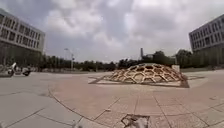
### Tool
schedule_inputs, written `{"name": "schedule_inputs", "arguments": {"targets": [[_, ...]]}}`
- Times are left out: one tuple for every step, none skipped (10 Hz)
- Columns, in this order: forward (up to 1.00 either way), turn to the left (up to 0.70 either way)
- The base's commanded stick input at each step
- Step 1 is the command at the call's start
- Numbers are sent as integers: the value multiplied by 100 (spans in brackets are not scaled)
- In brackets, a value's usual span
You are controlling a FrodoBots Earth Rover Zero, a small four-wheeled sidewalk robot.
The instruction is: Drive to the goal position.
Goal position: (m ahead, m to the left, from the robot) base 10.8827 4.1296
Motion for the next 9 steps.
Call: {"name": "schedule_inputs", "arguments": {"targets": [[24,-15],[50,0],[70,0],[70,6],[70,12],[70,14],[70,14],[70,14],[70,14]]}}
